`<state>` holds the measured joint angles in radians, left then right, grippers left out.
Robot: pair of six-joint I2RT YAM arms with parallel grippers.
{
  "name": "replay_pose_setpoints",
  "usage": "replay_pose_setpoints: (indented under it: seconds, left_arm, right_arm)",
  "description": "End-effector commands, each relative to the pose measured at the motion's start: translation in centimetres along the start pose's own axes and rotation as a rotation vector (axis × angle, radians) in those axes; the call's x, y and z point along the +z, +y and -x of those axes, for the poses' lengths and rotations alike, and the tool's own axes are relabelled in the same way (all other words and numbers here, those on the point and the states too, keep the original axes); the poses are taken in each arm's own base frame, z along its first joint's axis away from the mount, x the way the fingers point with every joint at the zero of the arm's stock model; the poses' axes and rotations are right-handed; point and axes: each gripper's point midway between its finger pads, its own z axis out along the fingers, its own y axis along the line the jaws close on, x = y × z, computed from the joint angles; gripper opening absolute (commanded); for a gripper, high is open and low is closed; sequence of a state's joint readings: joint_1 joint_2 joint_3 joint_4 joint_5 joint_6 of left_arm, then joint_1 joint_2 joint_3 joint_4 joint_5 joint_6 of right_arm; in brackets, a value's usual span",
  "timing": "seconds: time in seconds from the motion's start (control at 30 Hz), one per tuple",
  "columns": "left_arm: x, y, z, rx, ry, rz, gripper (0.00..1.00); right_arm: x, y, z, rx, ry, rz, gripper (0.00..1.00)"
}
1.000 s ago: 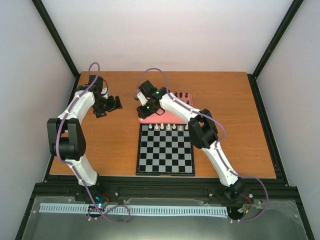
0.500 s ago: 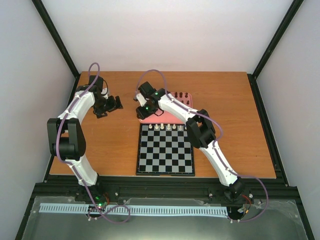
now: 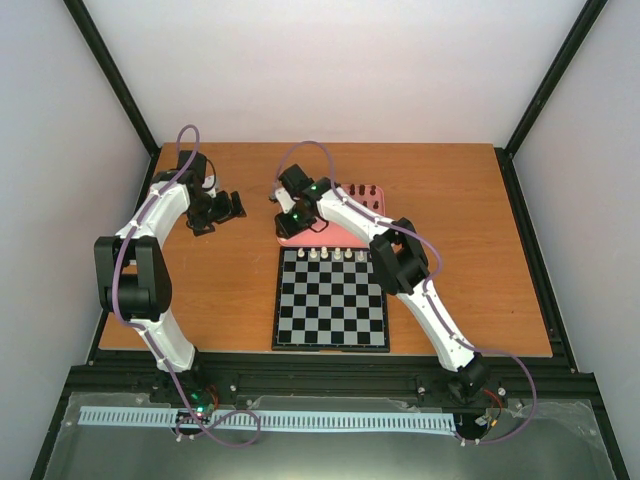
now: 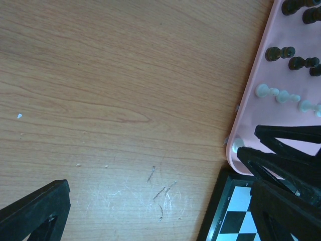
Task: Set up the chess pieces on the board
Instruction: Pick up the chess piece from the storage box.
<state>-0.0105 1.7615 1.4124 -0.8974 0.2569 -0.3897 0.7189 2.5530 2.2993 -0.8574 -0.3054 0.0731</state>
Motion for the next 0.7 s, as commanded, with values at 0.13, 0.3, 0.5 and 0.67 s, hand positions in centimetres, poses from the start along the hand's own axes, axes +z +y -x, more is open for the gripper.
replay_pose_setpoints:
  seconds: [0.13, 0.3, 0.5, 0.67]
  left_arm:
    - [-0.3, -0.5, 0.5, -0.005, -0.016, -0.017, 1.00]
    - [-0.4, -0.5, 0.5, -0.003, -0.019, -0.015, 1.00]
    - [-0.4, -0.5, 0.6, -0.002, -0.022, -0.016, 1.00]
    - [-0.5, -0.5, 0.6, -0.002, -0.023, -0.016, 1.00]
  right_arm:
    - [0.2, -0.2, 0.4, 0.018, -0.010, 0.017, 0.31]
    - [0.2, -0.3, 0.3, 0.021, -0.006, 0.019, 0.24]
    - [0.1, -0.5, -0.2, 0.022, 0.009, 0.008, 0.15]
    - [-1.4, -0.5, 0.4, 0.006, -0.008, -0.021, 0.12]
